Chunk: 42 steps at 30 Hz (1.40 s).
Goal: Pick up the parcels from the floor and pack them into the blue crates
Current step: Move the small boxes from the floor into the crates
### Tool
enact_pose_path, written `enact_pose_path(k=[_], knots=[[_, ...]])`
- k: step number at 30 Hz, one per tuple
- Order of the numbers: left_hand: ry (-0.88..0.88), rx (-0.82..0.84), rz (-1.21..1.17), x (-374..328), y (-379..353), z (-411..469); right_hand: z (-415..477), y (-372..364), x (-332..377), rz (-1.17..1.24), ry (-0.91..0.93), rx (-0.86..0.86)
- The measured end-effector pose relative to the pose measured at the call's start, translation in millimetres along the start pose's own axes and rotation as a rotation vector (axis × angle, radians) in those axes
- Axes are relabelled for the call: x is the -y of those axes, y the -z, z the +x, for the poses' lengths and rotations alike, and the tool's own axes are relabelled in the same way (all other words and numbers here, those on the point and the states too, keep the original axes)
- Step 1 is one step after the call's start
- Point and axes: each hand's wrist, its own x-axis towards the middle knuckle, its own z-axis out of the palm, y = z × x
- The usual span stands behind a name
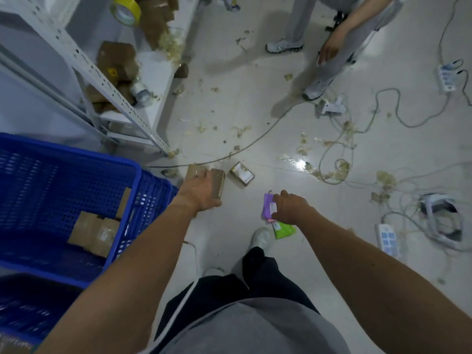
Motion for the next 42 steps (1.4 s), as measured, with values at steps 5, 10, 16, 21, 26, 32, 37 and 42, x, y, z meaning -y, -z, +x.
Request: enact_pose_path(k=[5,10,16,21,26,32,37,42], knots=[[-0.059,0.035,0.044,-9,-1,35,26,-8,-19,0.045,-0.02,0.0],[-0.138,0.092,0.045,-9,-9,92,70,-16,-26,0.113,-0.061,0.033],[-0.21,0.172,0.117,4,-60,201,161,-54,-27,0.195,-0.117,0.043],[-0.272,0.164,0.224,23,-128,303,261,-109,-33,0.26,-0.157,0.024],[-0.265,0.17,0.258,45,-202,402,365,-169,-38,0.29,-0.18,-0.025],[-0.191,0.186,0.177,59,-282,507,479,-238,-46,0.252,-0.189,-0.058],[-0.283,0.075,0.227,52,-333,570,554,-277,-51,0.225,-0.2,-0.228],[-0.329,-0.025,0.363,48,-366,613,611,-298,-51,0.194,-0.094,-0.398]])
